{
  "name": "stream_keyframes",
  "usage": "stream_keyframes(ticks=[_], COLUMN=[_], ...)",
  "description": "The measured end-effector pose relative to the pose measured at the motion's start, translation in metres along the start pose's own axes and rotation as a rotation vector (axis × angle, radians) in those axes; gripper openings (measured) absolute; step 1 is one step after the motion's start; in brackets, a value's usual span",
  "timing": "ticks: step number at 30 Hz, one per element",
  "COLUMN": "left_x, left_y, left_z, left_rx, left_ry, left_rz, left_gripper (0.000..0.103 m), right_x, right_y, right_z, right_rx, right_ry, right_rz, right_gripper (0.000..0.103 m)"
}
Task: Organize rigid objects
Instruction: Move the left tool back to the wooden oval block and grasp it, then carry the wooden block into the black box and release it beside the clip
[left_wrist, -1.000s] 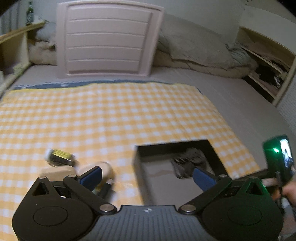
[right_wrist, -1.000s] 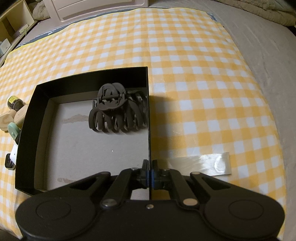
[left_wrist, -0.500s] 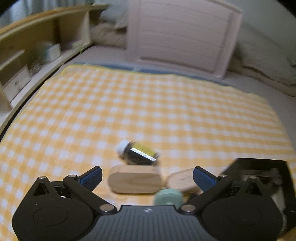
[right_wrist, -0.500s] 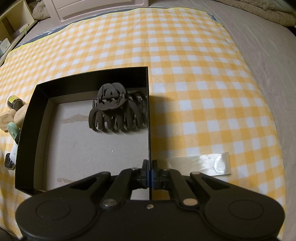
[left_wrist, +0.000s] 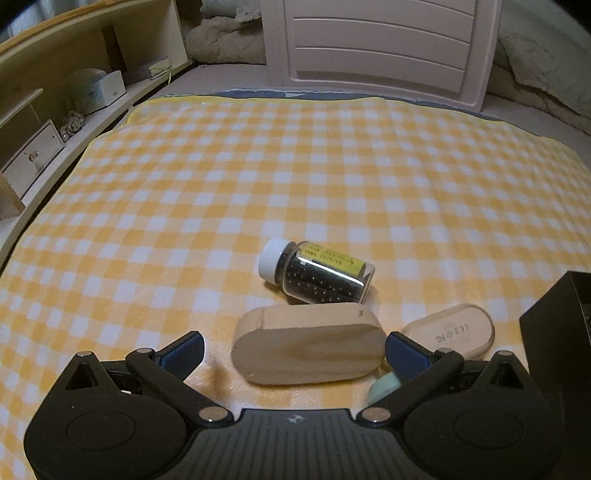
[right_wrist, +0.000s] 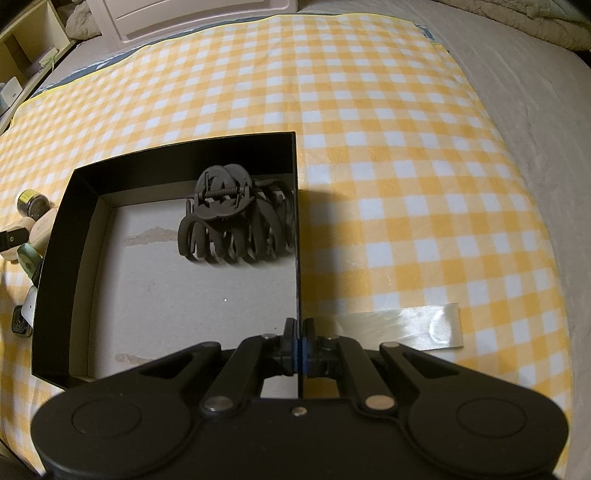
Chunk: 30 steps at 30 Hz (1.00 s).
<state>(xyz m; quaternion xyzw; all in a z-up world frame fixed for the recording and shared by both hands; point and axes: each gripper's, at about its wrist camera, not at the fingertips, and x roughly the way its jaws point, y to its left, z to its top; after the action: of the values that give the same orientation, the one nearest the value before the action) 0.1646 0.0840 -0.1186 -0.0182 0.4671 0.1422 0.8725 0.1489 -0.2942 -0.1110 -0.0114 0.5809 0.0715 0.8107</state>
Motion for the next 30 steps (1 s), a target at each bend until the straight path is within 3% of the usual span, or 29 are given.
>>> stream_keyframes(ticks=[14, 16, 18, 24, 30], left_x=[0.026, 0.027, 0.026, 0.012, -0.02], left_y=[0.005, 0.002, -0.002, -0.006, 0.011], left_z=[-0.005, -0.005, -0.006, -0.004, 0.008], left_rx=[-0.2, -0.202, -0.197, -0.146, -0.143], left_ry=[0.027, 0.028, 0.032, 0.055, -0.012], left_rz=[0.004, 0.027, 0.047, 0.022, -0.016], left_gripper=[0.103, 0.103, 0.095, 0.094, 0.094], right_x=[0.002, 0.002, 0.002, 0.002, 0.002], right_y=[0.002, 0.002, 0.001, 0.002, 0.002], right_z=[-0.001, -0.001, -0.001, -0.001, 0.0], right_rx=[-0.002, -0.002, -0.003, -0.003, -0.002], right_ry=[0.009, 0.008, 0.008, 0.008, 0.009], right_rz=[0.0, -0.001, 0.0, 0.0, 0.0], right_gripper=[0.003, 0.003, 0.003, 0.003, 0.003])
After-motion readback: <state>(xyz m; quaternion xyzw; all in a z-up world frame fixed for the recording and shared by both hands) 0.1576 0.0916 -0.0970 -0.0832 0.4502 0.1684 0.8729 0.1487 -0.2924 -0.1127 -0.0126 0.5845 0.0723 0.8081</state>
